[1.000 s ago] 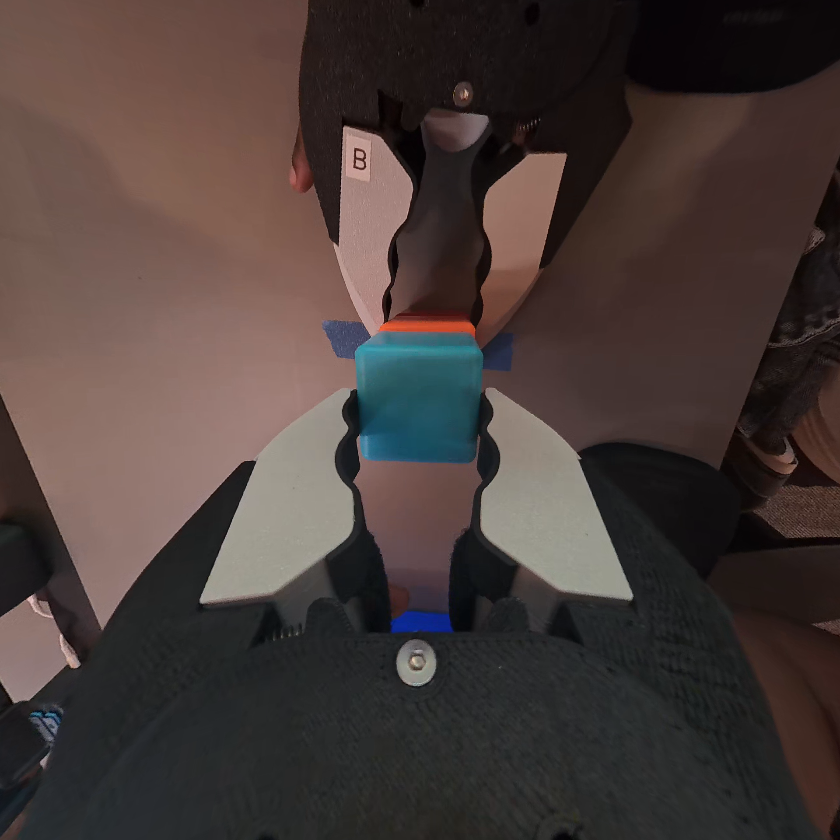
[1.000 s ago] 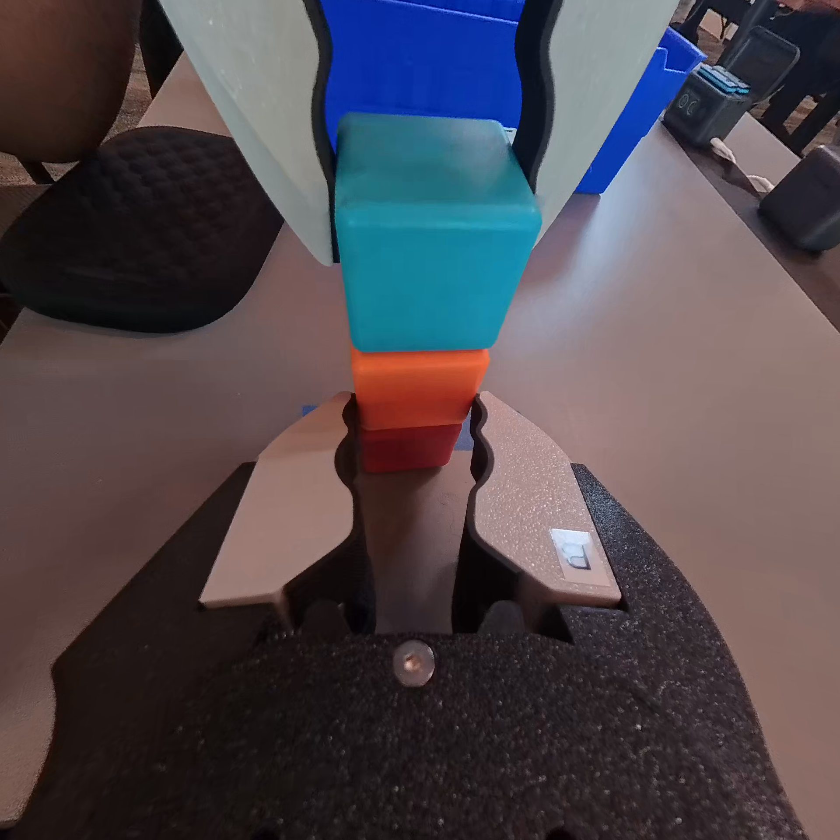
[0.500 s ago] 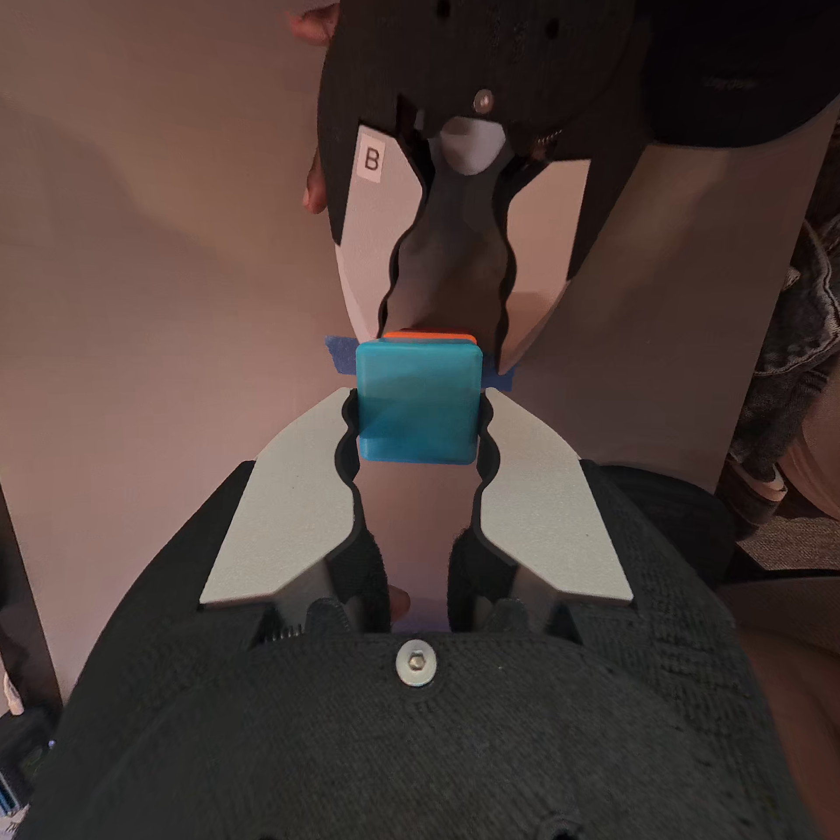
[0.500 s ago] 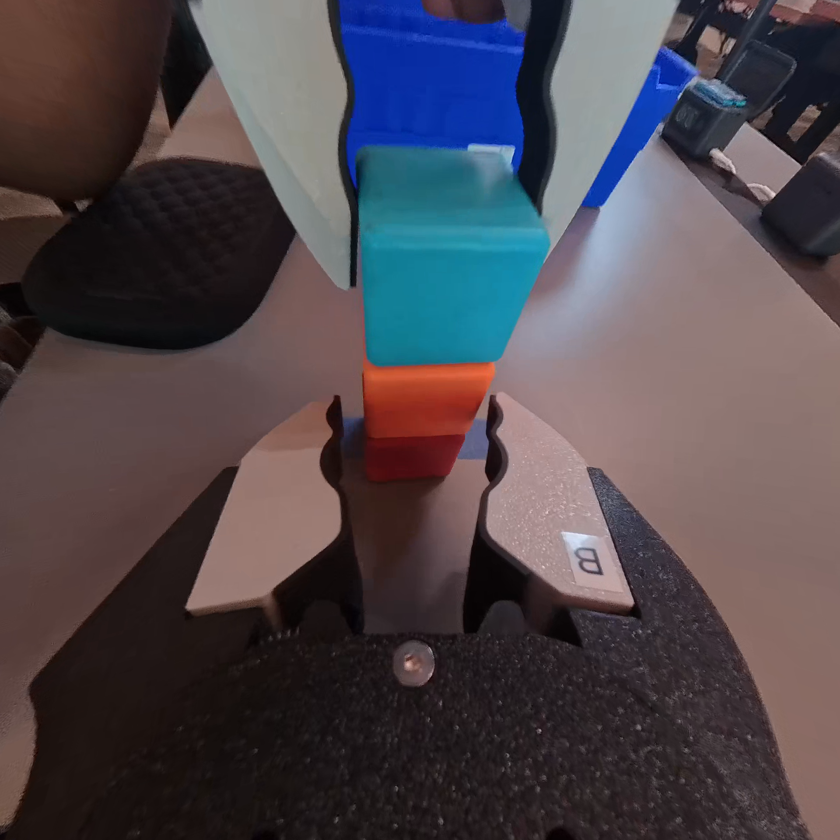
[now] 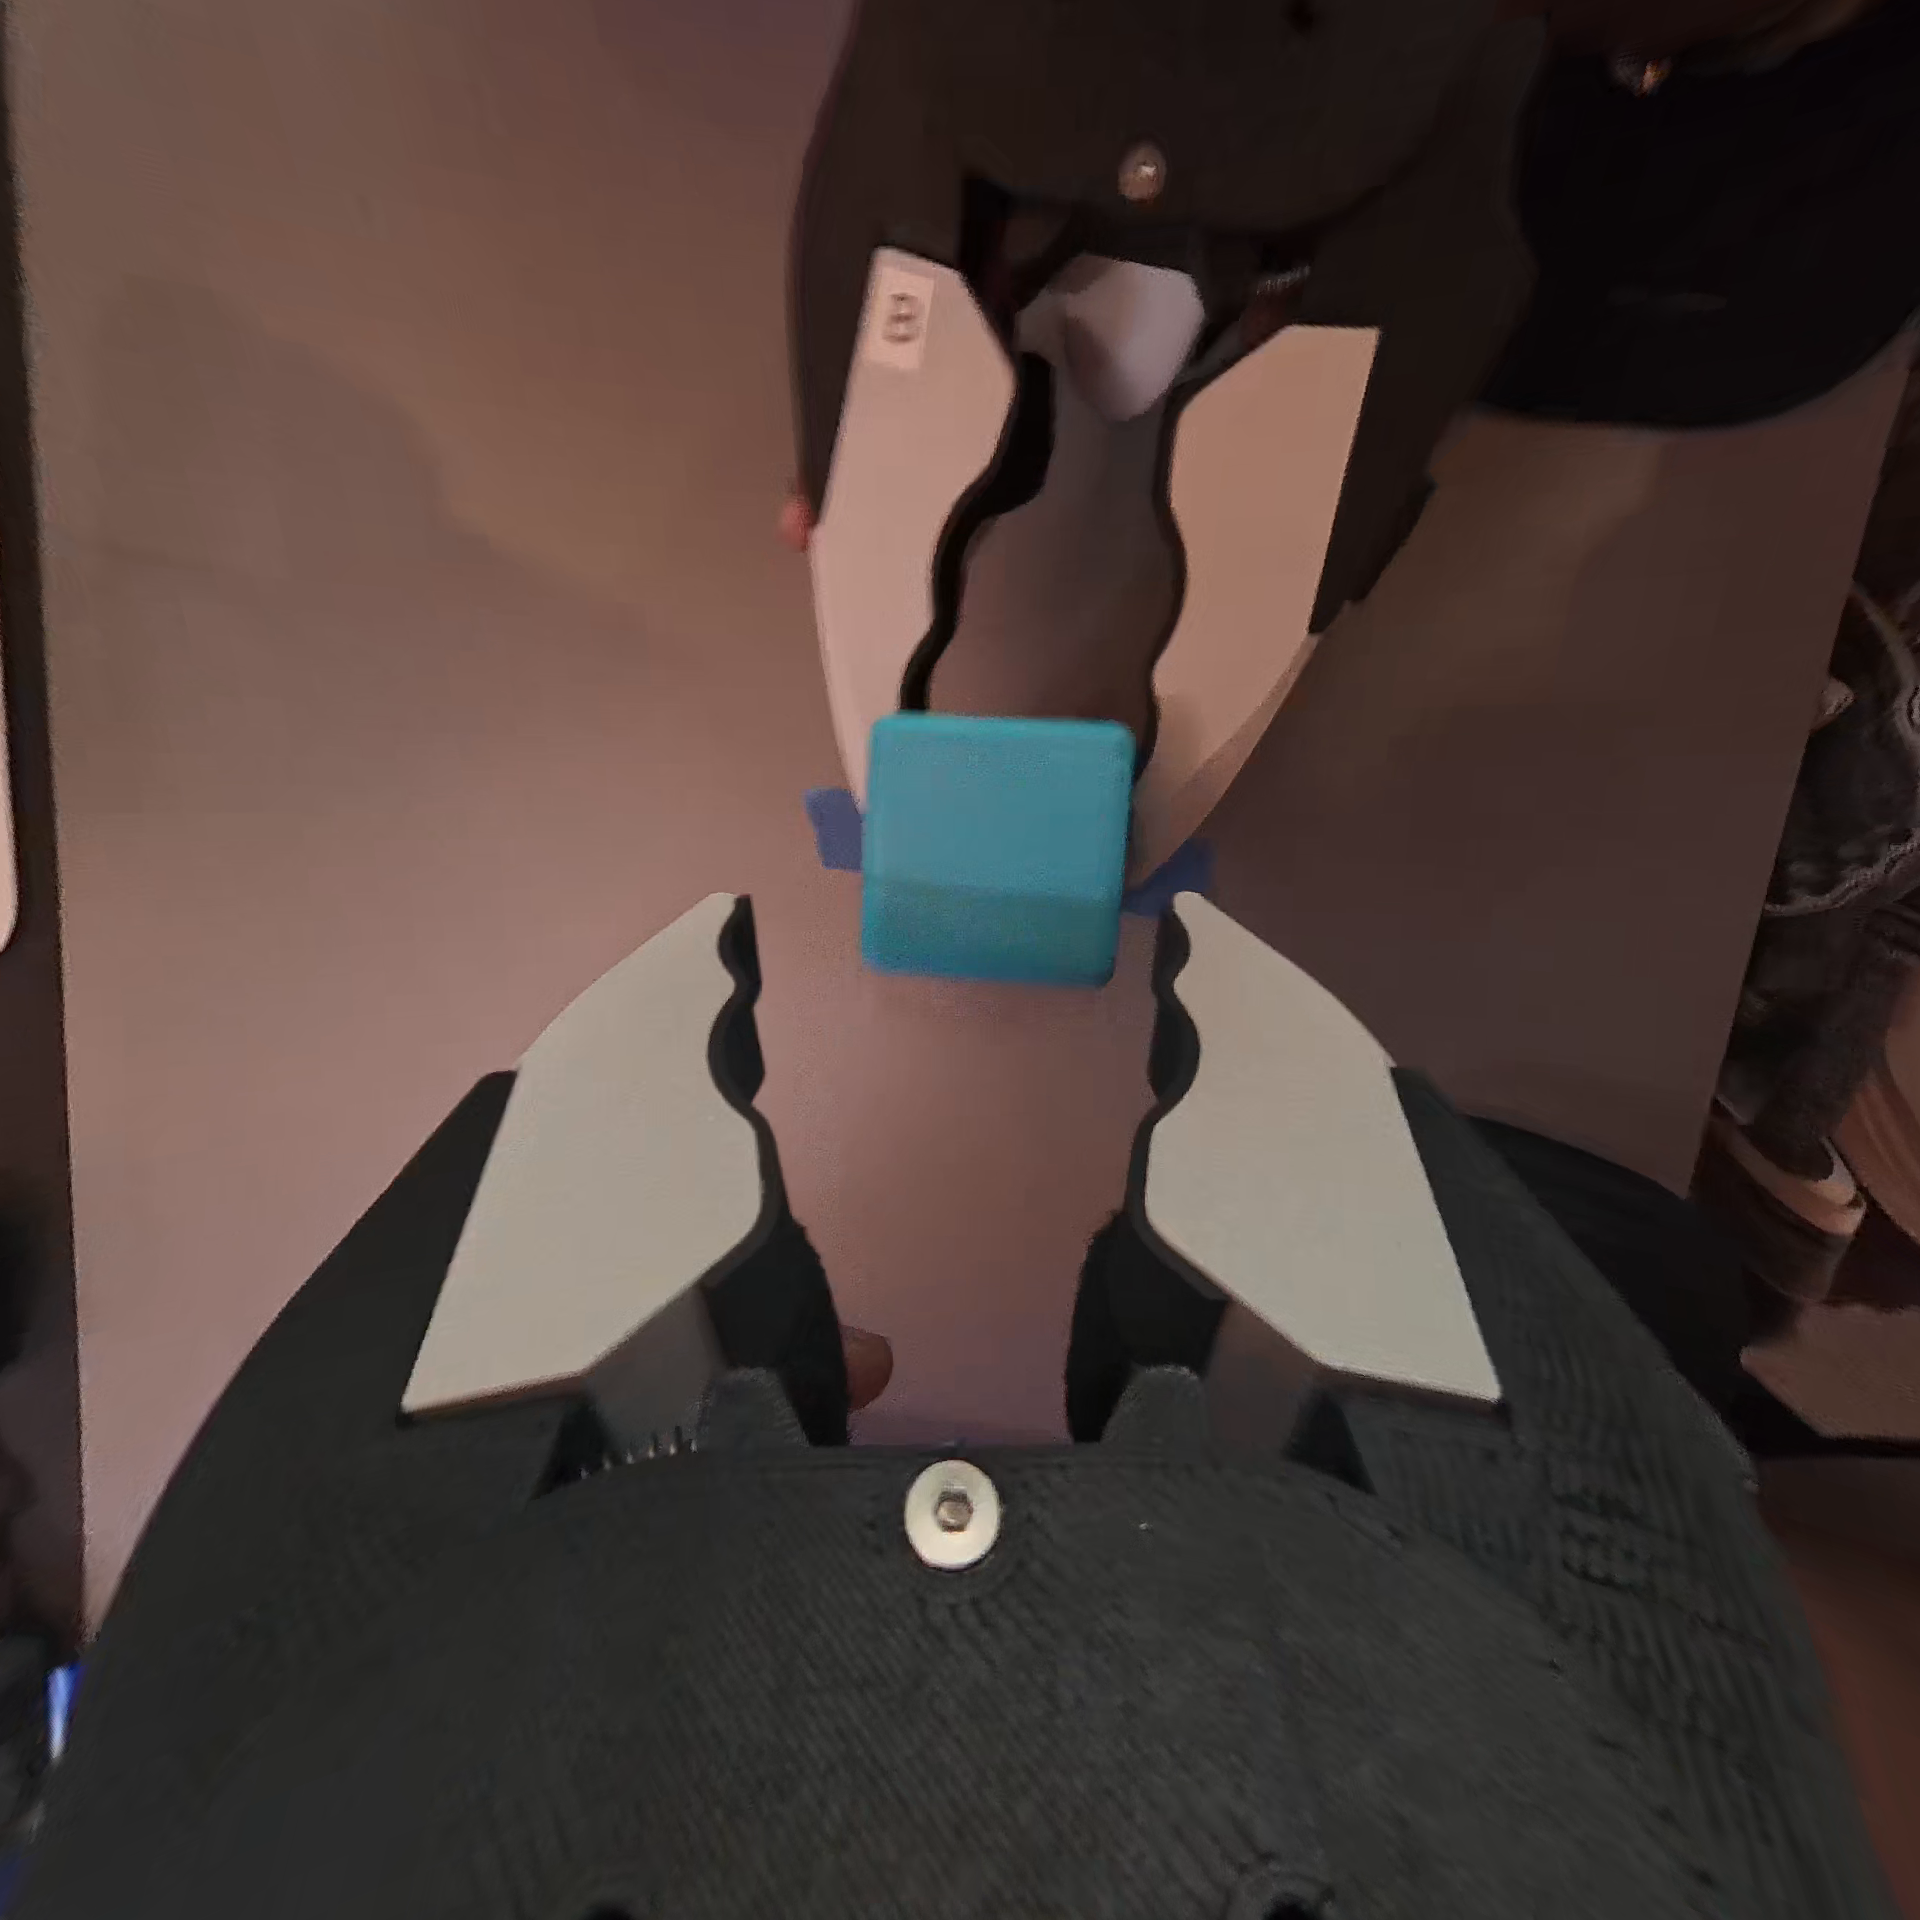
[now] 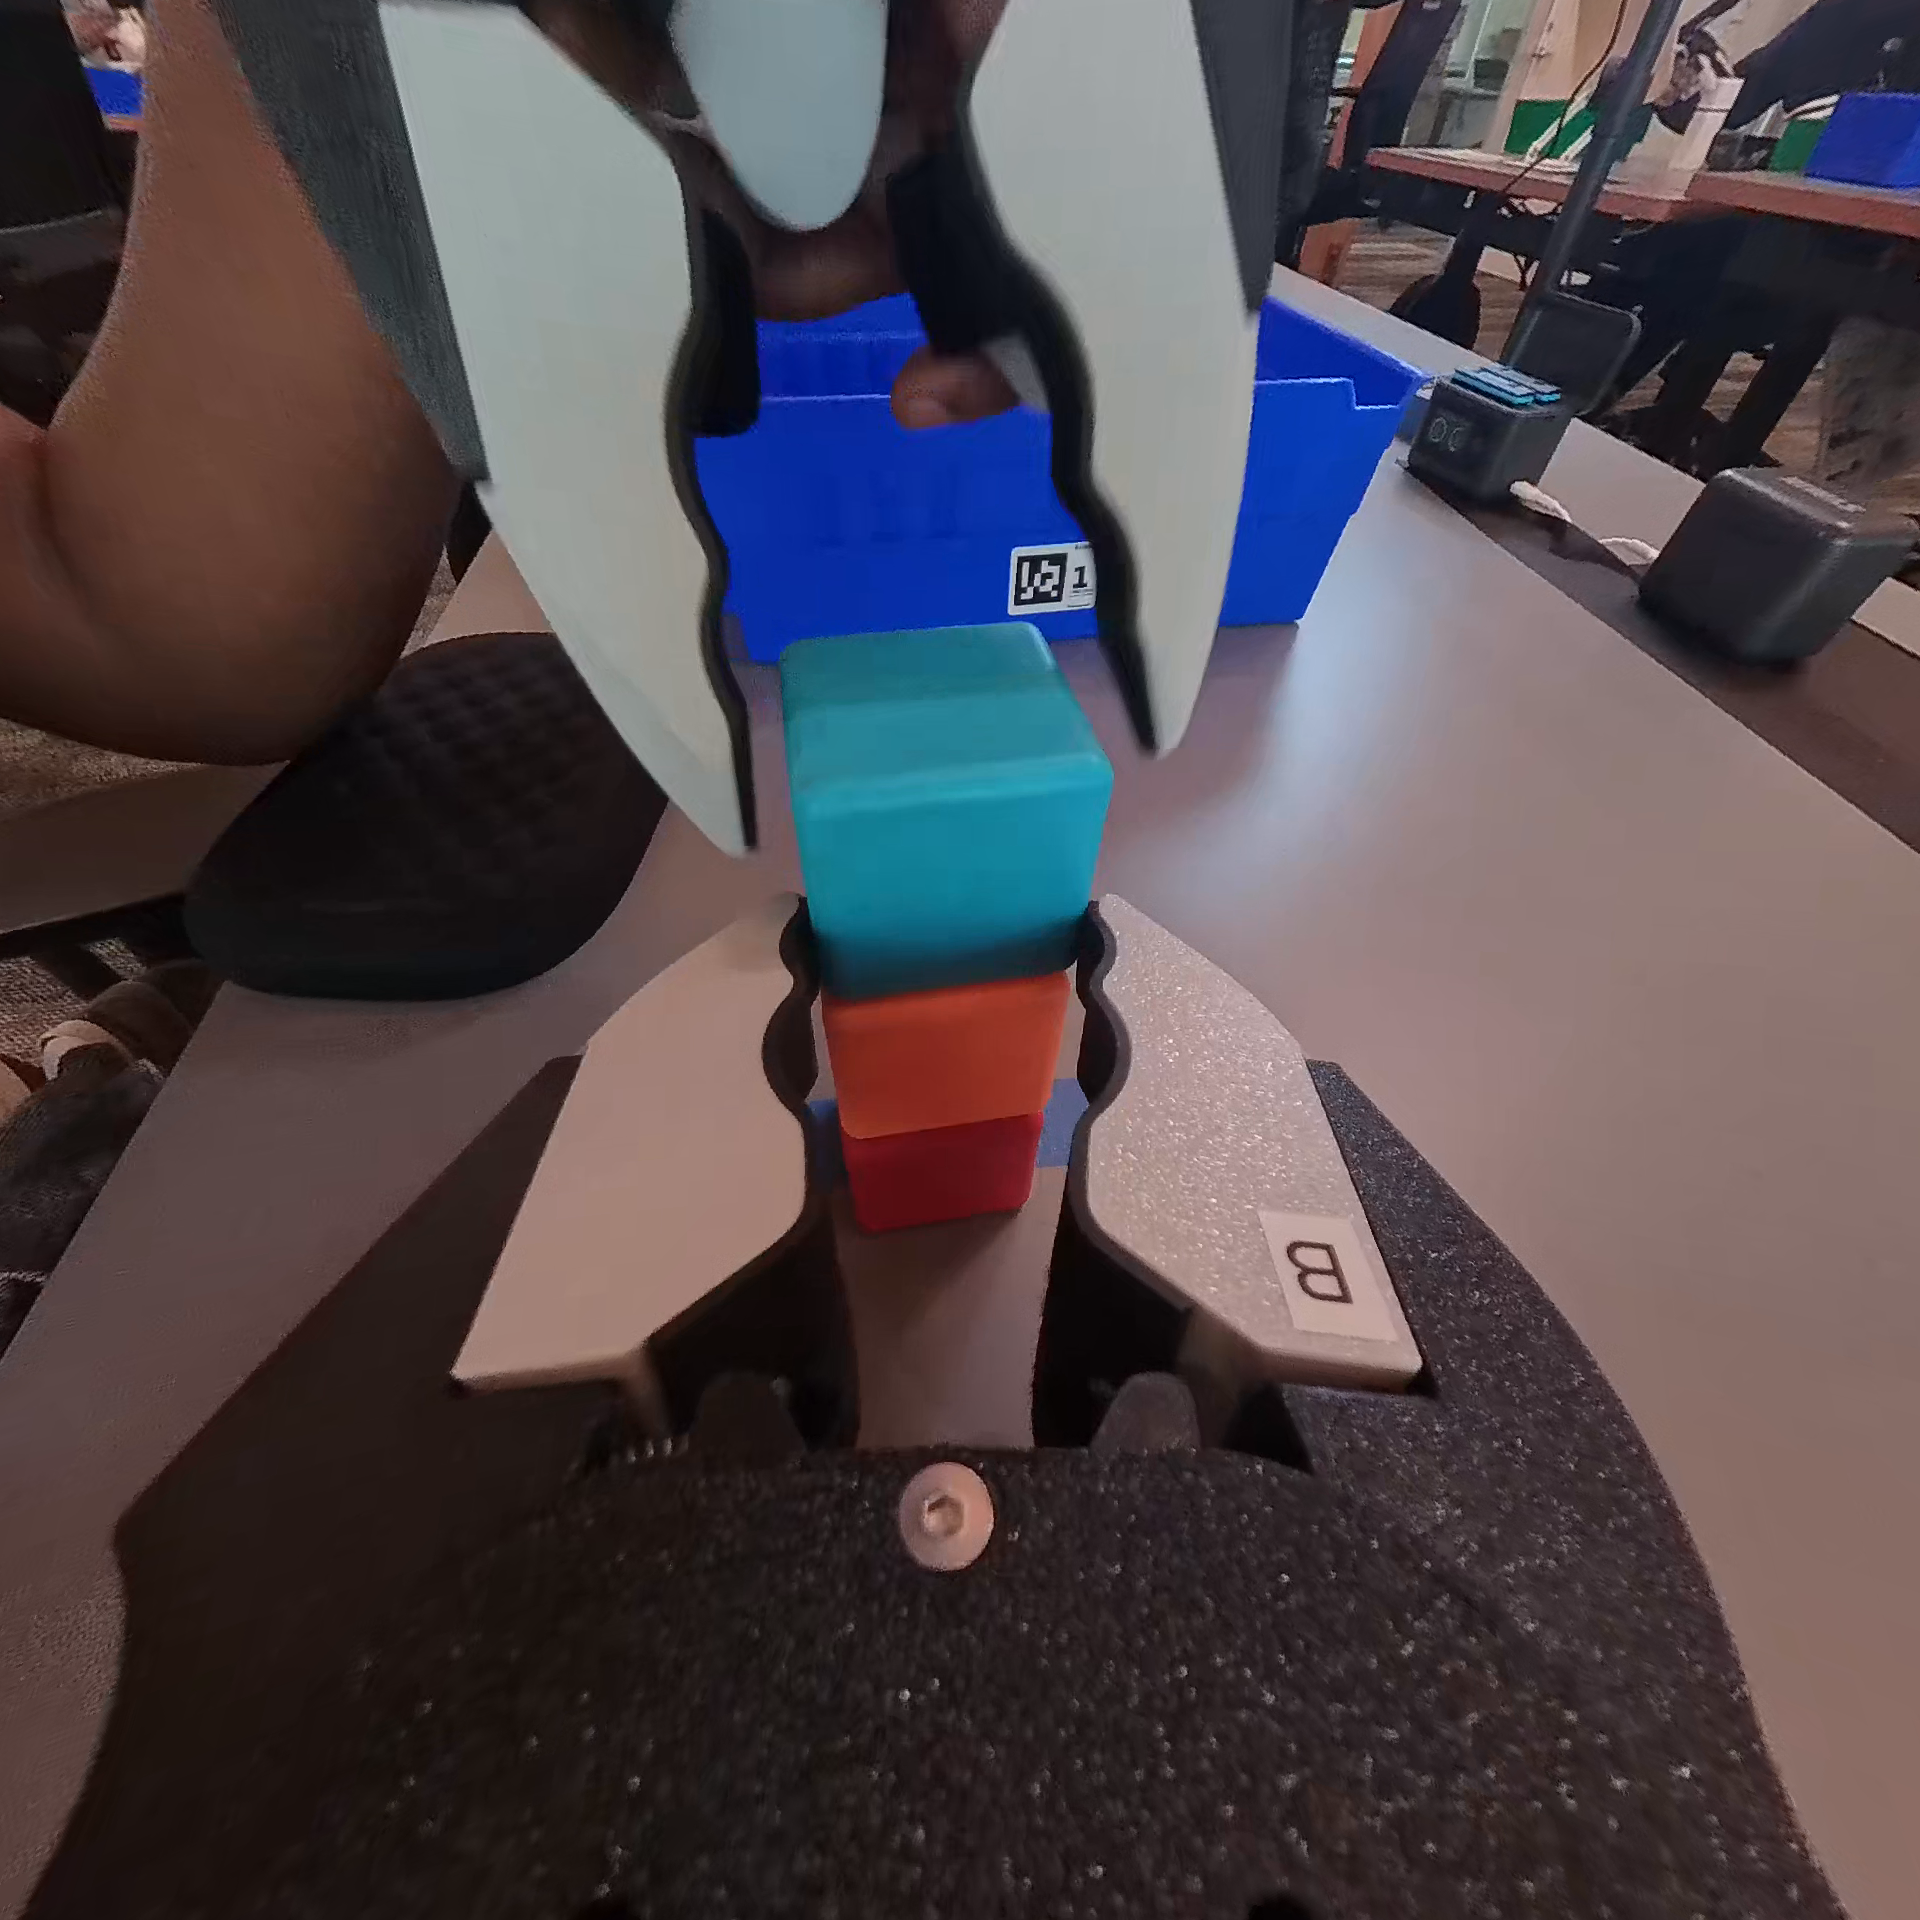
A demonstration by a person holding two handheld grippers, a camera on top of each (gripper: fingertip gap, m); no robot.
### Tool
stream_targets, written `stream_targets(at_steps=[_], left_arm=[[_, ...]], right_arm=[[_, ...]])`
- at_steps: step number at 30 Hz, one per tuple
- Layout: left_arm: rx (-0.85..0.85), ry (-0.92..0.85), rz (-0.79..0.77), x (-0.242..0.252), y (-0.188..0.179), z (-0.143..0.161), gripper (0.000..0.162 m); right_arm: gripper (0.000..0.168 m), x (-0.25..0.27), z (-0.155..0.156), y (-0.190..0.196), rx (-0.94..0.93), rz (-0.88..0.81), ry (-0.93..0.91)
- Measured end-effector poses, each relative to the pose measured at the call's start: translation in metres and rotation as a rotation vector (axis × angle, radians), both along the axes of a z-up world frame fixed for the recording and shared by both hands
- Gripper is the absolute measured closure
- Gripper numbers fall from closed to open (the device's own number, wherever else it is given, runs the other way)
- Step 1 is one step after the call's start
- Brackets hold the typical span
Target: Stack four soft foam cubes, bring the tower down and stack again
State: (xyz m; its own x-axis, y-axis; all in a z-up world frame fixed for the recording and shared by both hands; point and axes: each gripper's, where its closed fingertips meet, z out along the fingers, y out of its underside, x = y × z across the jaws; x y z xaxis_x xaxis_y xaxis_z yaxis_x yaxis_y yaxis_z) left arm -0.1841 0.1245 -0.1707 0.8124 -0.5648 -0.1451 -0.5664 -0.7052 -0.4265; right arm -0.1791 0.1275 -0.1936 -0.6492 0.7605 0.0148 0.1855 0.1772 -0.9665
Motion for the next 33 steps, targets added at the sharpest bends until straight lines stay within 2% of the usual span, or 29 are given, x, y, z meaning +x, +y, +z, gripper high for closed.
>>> stream_targets(at_steps=[3,6,9,11,14,18,20,23,25,28,31,33], left_arm=[[0.157,-0.018,0.201,-0.054,-0.019,0.032,0.08],[0.218,0.05,0.573,-0.15,-0.066,0.05,0.08],[0.158,0.032,1.017,-0.246,-0.122,0.031,0.079],[0.15,-0.046,1.25,-0.295,-0.144,0.007,0.08],[0.071,-0.166,1.38,-0.332,-0.157,-0.038,0.079],[0.025,-0.152,1.425,-0.355,-0.165,-0.074,0.08],[0.012,-0.173,1.396,-0.354,-0.163,-0.085,0.102],[0.021,-0.187,1.338,-0.345,-0.163,-0.083,0.107],[0.088,-0.132,1.312,-0.337,-0.165,-0.062,0.108],[0.272,-0.106,1.166,-0.304,-0.149,-0.006,0.108],[0.425,-0.098,0.864,-0.241,-0.115,0.055,0.109],[0.465,-0.115,0.634,-0.188,-0.091,0.084,0.109]], right_arm=[[0.12,0.0,0.0,0.0,-0.006,0.003,0.004],[0.12,0.0,0.0,0.0,-0.006,0.005,0.005],[0.12,0.0,0.0,0.0,-0.001,0.002,0.003],[0.12,0.0,0.0,0.0,0.001,0.0,0.003],[0.12,0.0,0.0,0.0,0.003,-0.005,0.004],[0.12,0.001,0.0,-0.001,0.011,-0.009,0.011],[0.12,0.001,0.0,-0.001,0.011,-0.01,0.011],[0.12,0.001,0.0,-0.001,0.008,-0.01,0.011],[0.12,0.001,0.0,-0.001,0.008,-0.011,0.014],[0.12,0.001,0.0,-0.001,0.007,-0.009,0.016],[0.12,0.001,0.0,-0.001,0.006,-0.007,0.016],[0.12,0.001,0.0,-0.001,0.008,-0.006,0.018]])
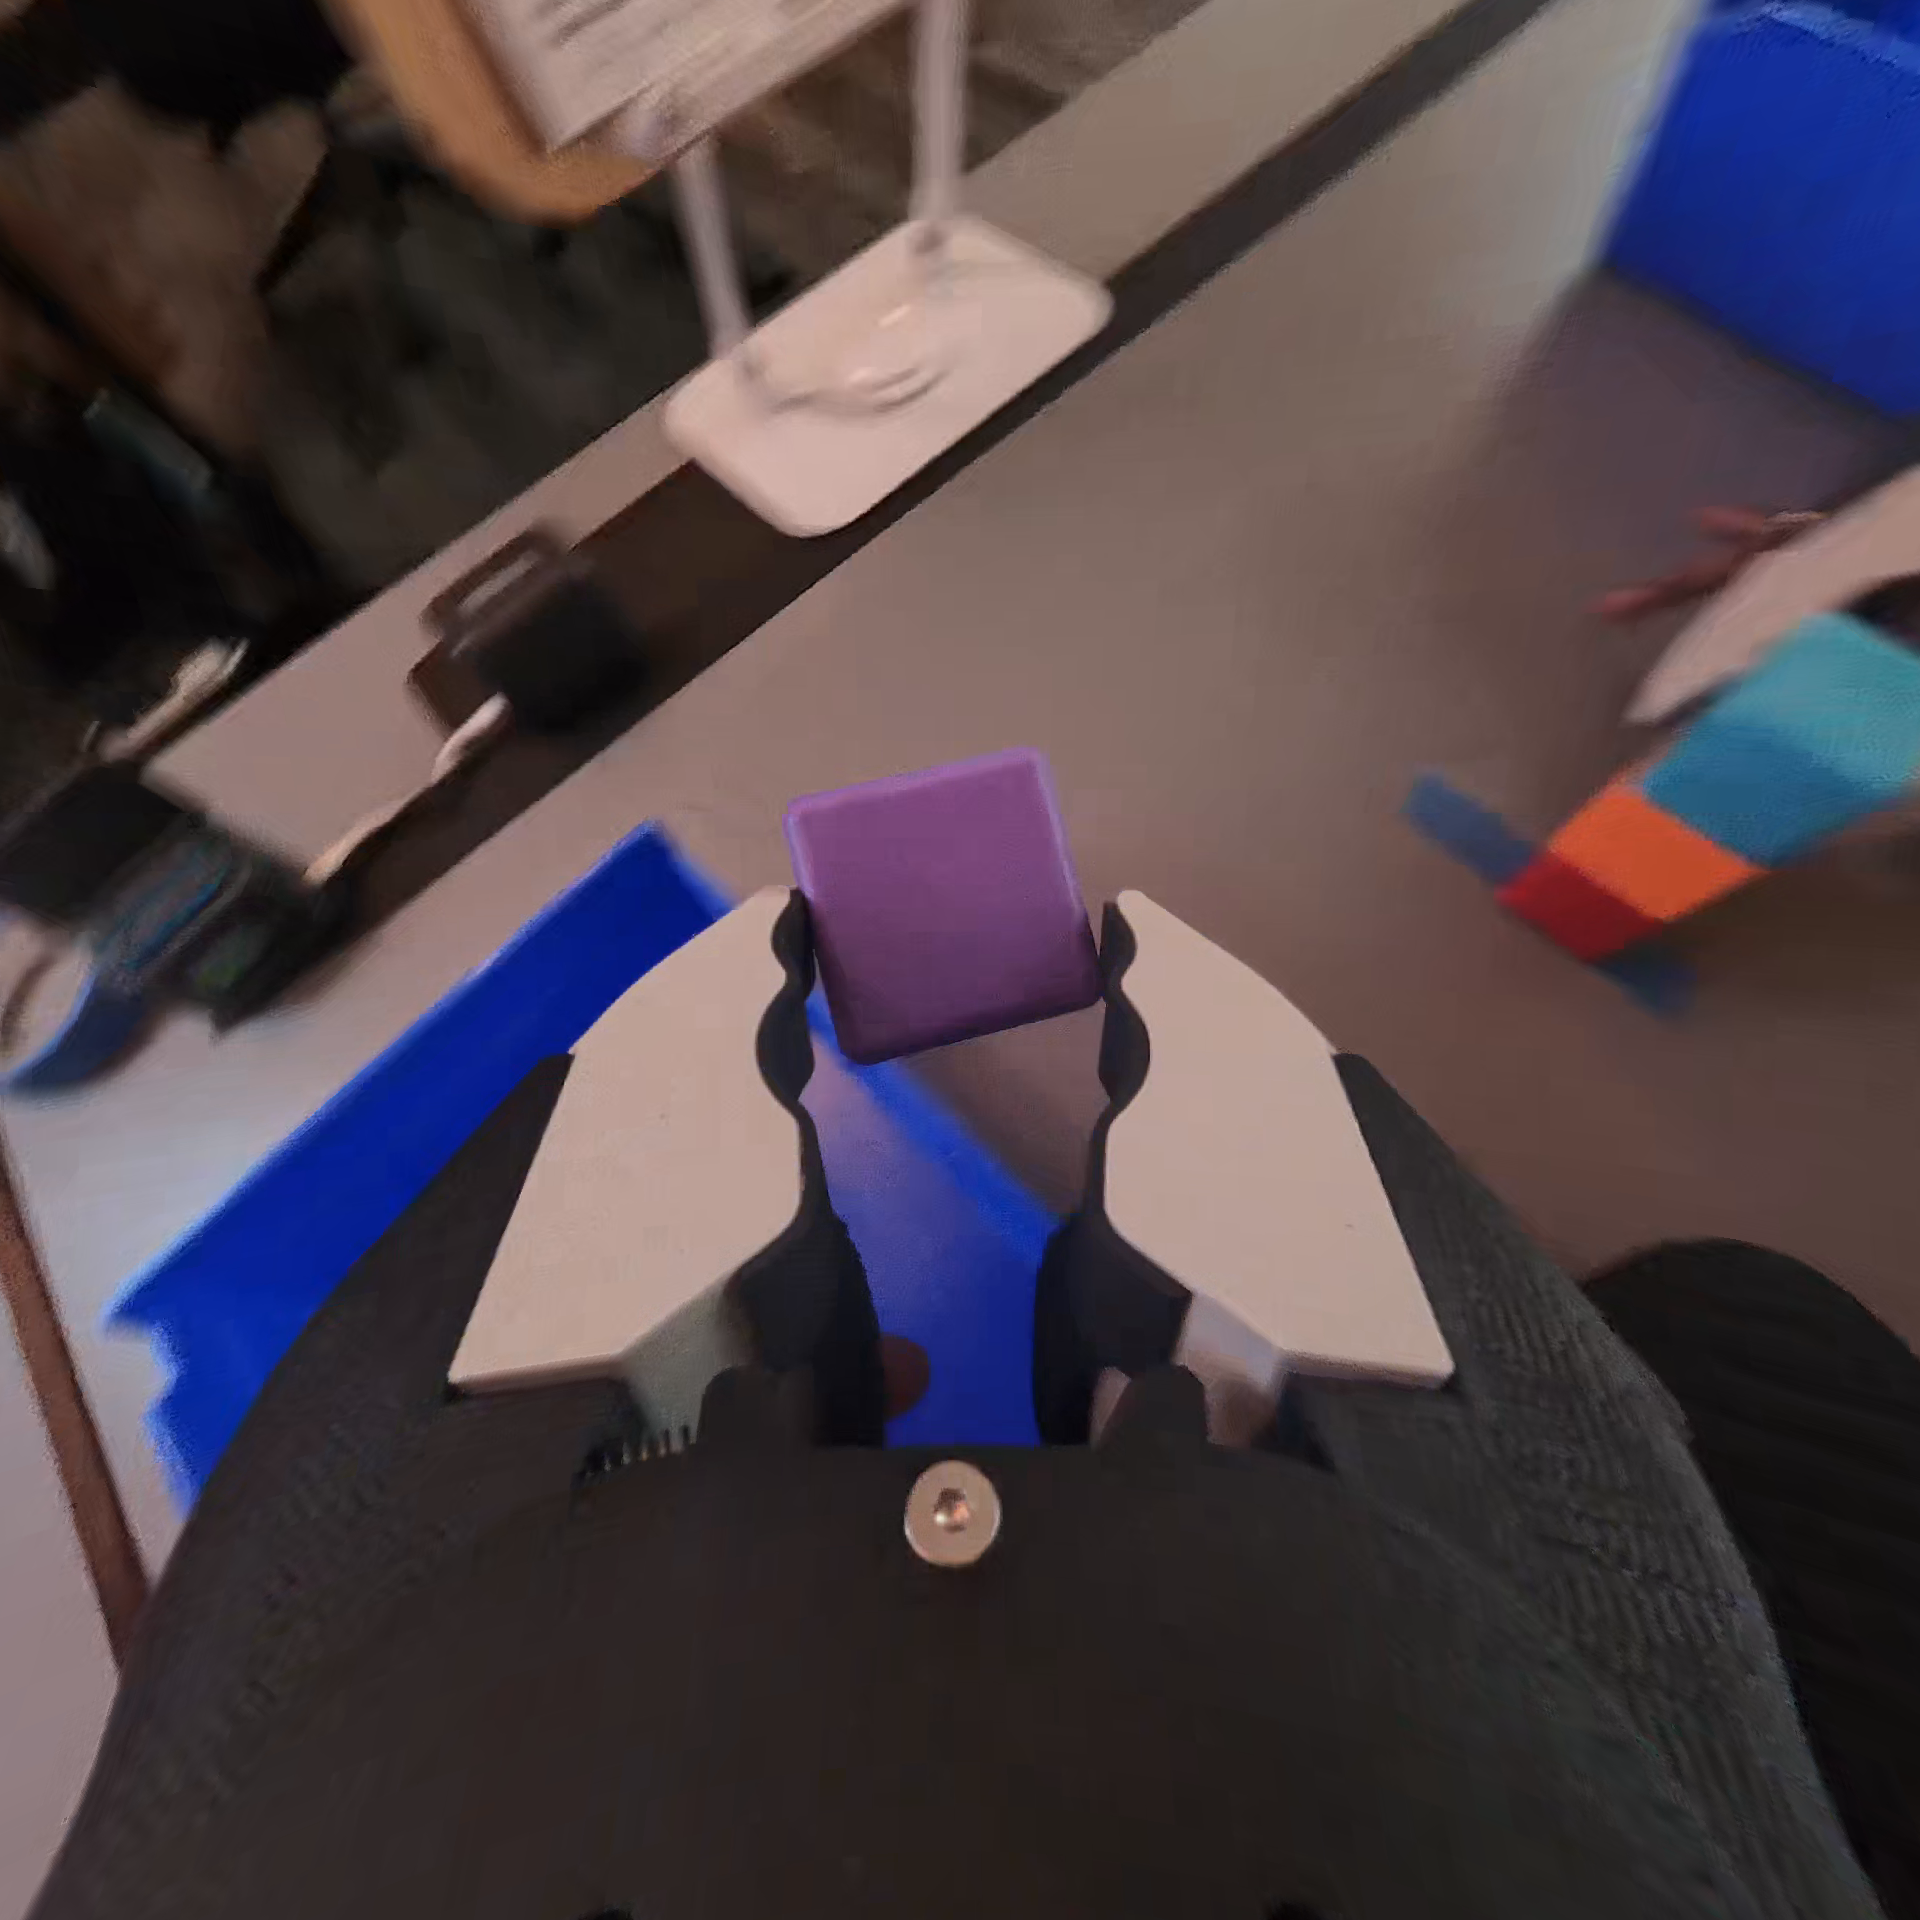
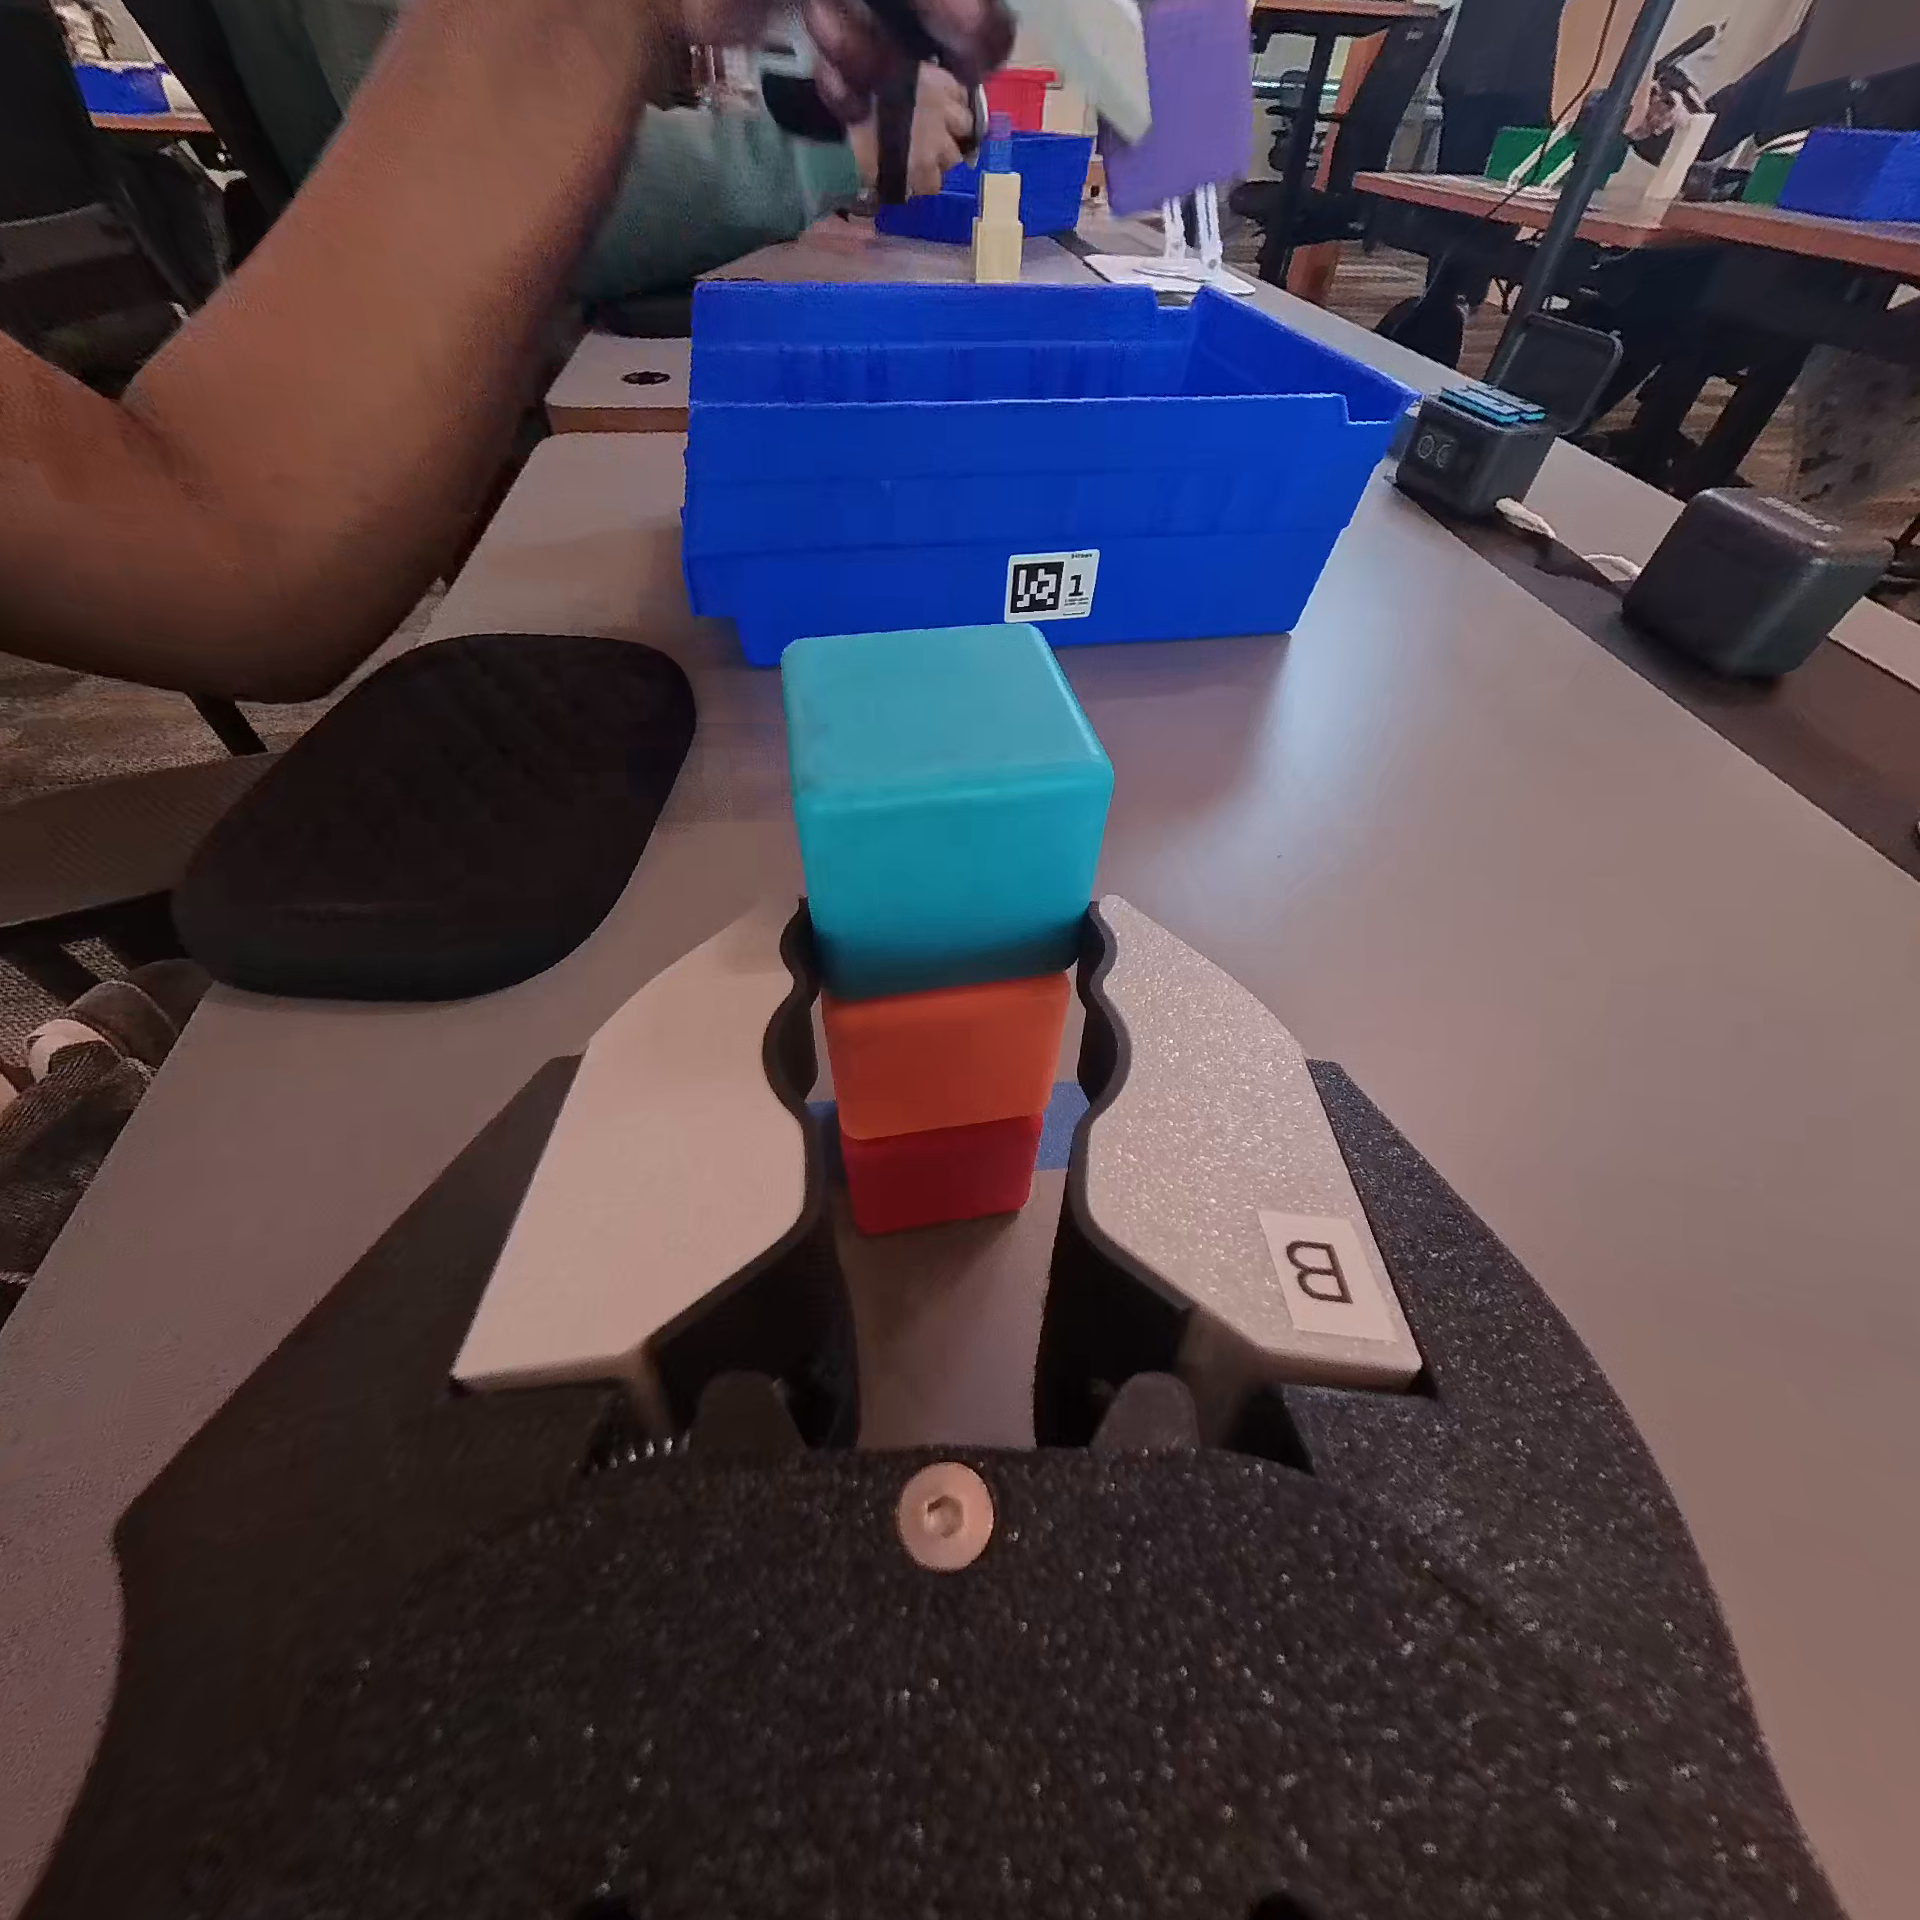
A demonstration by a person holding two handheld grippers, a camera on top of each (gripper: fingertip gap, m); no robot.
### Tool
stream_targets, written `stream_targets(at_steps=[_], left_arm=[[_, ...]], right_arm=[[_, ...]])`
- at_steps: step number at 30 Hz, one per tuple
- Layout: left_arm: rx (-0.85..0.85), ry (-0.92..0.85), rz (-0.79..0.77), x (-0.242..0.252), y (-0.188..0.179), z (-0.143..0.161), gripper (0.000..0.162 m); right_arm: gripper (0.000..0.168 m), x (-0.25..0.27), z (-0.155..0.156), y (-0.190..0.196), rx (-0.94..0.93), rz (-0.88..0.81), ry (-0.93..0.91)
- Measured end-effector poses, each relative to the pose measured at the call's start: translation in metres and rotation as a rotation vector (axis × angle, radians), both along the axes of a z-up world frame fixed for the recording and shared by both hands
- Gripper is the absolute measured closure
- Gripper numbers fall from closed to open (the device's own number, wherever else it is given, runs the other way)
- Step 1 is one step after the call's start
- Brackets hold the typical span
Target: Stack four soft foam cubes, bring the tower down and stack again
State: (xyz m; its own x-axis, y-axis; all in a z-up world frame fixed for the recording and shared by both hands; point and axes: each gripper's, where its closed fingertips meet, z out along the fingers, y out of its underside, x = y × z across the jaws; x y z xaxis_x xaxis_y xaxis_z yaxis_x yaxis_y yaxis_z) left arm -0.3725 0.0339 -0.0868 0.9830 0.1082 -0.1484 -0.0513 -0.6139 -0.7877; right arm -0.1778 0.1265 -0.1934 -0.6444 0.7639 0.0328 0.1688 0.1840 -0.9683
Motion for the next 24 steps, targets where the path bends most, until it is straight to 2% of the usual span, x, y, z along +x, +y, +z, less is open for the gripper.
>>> stream_targets(at_steps=[2,5,9,18,21,24], left_arm=[[-0.015,0.013,-0.219,0.055,0.02,0.013,0.109],[-0.088,0.018,-0.471,0.123,0.04,0.013,0.109],[-0.197,0.018,-0.633,0.174,0.061,-0.005,0.109],[-0.391,0.06,-0.825,0.202,0.077,-0.04,0.109],[-0.422,0.076,-0.897,0.204,0.079,-0.047,0.109],[-0.426,0.018,-0.938,0.209,0.081,-0.048,0.109]], right_arm=[[0.12,0.0,0.0,0.0,0.005,0.002,0.003],[0.12,0.001,0.0,-0.001,0.015,0.005,0.009],[0.12,0.002,0.0,-0.001,0.021,0.006,0.011],[0.12,0.002,0.0,-0.001,0.028,0.012,0.006],[0.12,0.002,0.0,-0.001,0.03,0.015,0.005],[0.12,0.003,0.0,-0.002,0.04,0.023,0.014]])
